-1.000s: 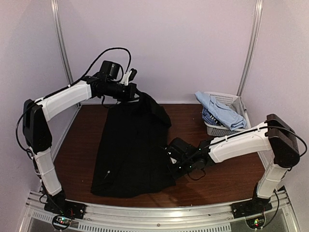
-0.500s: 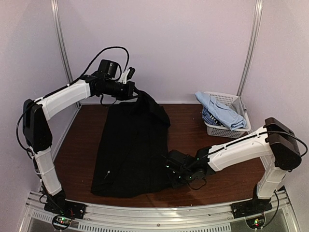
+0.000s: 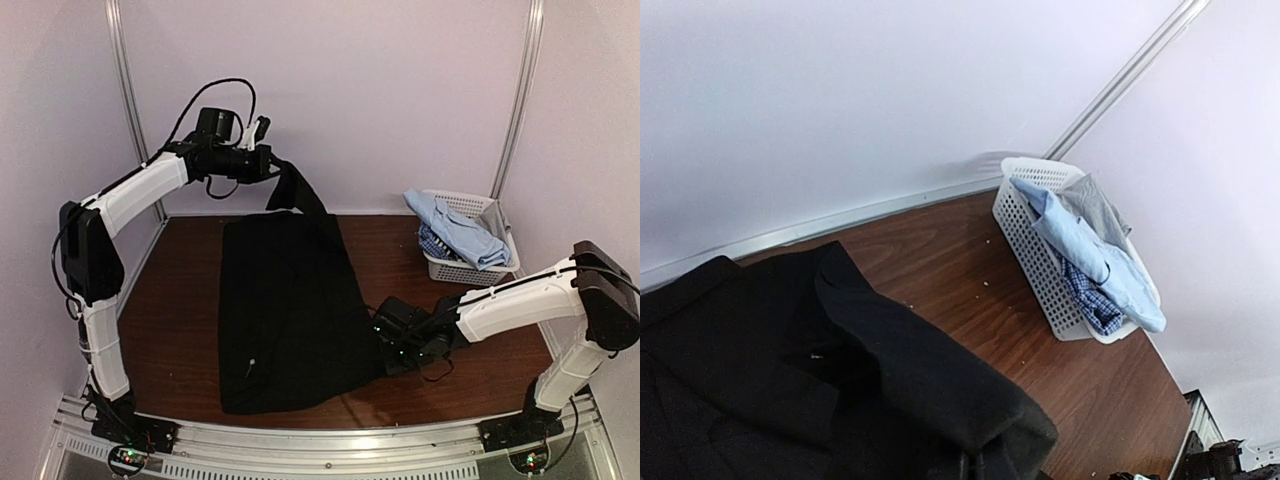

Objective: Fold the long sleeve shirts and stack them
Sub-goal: Pick up the corner of the shirt from the corner of the board, then fold the 1/3-folded shirt at the center of the board.

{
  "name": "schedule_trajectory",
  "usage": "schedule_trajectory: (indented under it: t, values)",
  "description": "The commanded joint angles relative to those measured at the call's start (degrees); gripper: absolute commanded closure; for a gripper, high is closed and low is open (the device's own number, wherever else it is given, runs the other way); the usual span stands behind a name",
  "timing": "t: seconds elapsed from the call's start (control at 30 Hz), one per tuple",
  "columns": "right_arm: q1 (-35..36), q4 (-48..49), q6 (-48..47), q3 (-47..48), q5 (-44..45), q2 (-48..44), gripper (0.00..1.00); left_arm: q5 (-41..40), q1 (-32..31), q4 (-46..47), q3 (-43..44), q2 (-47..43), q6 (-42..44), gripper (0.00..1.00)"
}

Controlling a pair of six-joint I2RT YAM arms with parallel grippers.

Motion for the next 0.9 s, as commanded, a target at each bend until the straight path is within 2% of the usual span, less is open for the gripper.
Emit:
schedule_trajectory:
  t: [0.0, 0.37, 0.6, 0.87]
  values:
    - [0.64, -3.26, -1.48, -0.57, 1.62, -1.18, 1.00, 3.71, 3.04, 3.06, 3.13, 1.27, 0.64, 1.00]
    - [8.43, -6.13, -4.87, 10.61, 2.08, 0.85, 1.00, 5.18, 12.04, 2.44, -4.13, -3.22, 2.58, 1.00]
    - [11.45, -5.70, -9.46, 19.22, -2.60, 7.58, 1.00, 4.62, 17.25, 2.52, -8.70, -5.03, 3.69, 1.00]
    - [11.93, -3.99, -10.78, 22.22, -7.19, 10.27, 0.99, 3.82, 21.61, 4.65, -13.99, -8.28, 2.83, 1.00]
